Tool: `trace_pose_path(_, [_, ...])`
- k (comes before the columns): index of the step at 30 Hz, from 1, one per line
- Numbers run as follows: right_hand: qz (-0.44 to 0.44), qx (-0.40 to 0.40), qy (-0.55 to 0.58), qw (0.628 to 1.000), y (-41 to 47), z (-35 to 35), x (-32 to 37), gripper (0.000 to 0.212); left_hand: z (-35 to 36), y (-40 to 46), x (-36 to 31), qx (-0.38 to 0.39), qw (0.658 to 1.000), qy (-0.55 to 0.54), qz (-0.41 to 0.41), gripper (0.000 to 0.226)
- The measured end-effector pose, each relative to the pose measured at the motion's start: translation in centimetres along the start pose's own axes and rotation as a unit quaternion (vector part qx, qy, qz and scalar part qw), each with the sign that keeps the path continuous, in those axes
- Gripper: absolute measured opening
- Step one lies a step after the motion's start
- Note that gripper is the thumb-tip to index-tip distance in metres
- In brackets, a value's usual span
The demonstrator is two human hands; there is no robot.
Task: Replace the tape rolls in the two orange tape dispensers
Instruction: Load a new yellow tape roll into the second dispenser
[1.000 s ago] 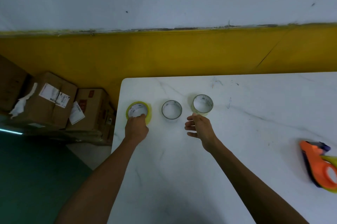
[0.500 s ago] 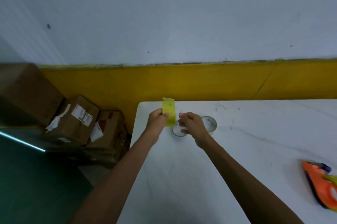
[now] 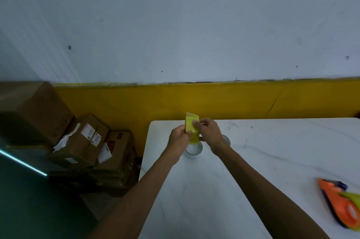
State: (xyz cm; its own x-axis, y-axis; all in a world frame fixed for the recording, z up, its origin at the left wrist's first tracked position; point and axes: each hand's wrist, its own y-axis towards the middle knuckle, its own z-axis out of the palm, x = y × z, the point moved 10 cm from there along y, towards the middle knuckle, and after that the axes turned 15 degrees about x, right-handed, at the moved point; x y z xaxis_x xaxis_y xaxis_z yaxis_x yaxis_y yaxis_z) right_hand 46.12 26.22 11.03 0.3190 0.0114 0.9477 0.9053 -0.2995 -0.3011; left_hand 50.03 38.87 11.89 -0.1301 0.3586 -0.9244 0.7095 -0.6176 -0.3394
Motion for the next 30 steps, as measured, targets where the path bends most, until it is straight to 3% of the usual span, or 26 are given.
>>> trace_pose_path(4, [0.004, -0.021, -0.002, 1.000, -0.5, -0.6, 0.2, 0.038, 0.7, -0.4, 0.4, 0.022, 1.000, 0.019, 0.004, 0.023])
trace_pose_path(16, [0.034, -0.072, 0.055, 0.995, -5.1, -3.6, -4.1, 0.026, 6.2, -2.0, 2.1, 0.116, 0.992, 0.045, 0.020, 0.022])
trace_pose_path(23, [0.064, -0.137, 0.102, 0.983, -10.4, -8.9, -8.4, 0.040, 13.4, -2.7, 1.3, 0.168, 0.985, 0.019, 0.014, 0.020])
trace_pose_path(30, [0.039, -0.186, 0.138, 0.972, -17.4, -17.1, -11.5, 0.036, 23.8, -3.9, -0.8, 0.236, 0.971, 0.022, 0.007, 0.023])
